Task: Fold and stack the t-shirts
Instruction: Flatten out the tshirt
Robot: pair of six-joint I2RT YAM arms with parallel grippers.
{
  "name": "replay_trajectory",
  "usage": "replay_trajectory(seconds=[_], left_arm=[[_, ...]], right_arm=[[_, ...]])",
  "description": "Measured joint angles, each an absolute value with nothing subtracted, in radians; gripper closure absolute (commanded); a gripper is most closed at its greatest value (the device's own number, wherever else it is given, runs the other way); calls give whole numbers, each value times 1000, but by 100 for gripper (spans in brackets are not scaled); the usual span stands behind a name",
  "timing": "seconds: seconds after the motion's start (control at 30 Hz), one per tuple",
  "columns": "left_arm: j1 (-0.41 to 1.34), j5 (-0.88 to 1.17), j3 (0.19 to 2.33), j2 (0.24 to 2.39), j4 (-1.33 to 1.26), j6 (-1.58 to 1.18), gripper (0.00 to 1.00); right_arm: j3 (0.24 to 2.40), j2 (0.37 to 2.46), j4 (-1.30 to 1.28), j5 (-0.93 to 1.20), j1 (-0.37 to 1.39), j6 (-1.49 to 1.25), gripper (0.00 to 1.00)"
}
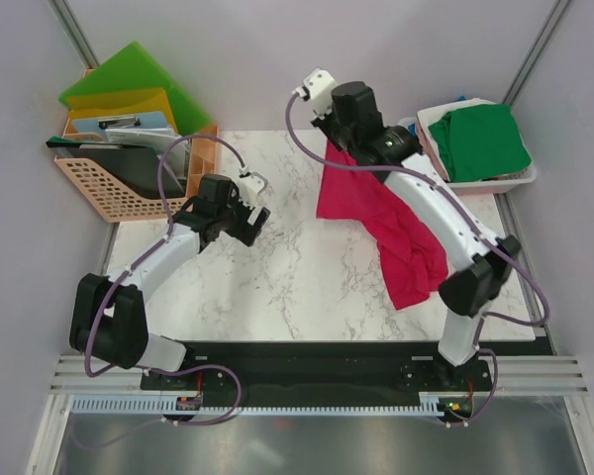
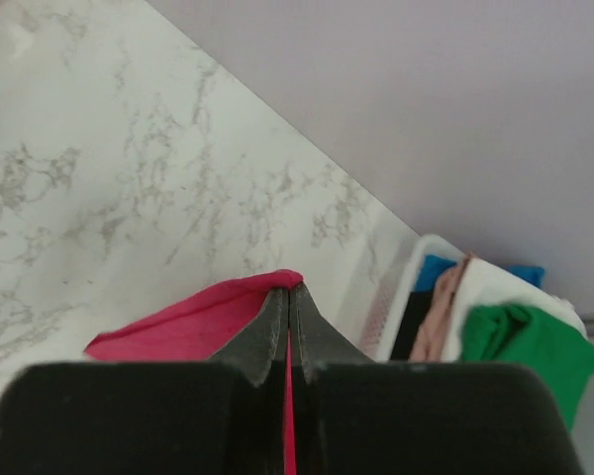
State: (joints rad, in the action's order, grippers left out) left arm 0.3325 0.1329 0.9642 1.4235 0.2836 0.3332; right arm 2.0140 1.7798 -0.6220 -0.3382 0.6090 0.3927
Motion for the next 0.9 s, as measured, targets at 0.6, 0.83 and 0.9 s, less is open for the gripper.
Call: replay_trajectory(seconds=[0.6,0.83,0.9], left_arm=[[333,133,987,1413,321,334,0],[333,134,987,1413,329,334,0],[333,135,987,1413,331,334,0]], right_arm=[[2286,1769,-529,-420,733,482,100],[2171,1778,-511,-580,522,516,100],[2086,1764,-491,-605,438,507,100]])
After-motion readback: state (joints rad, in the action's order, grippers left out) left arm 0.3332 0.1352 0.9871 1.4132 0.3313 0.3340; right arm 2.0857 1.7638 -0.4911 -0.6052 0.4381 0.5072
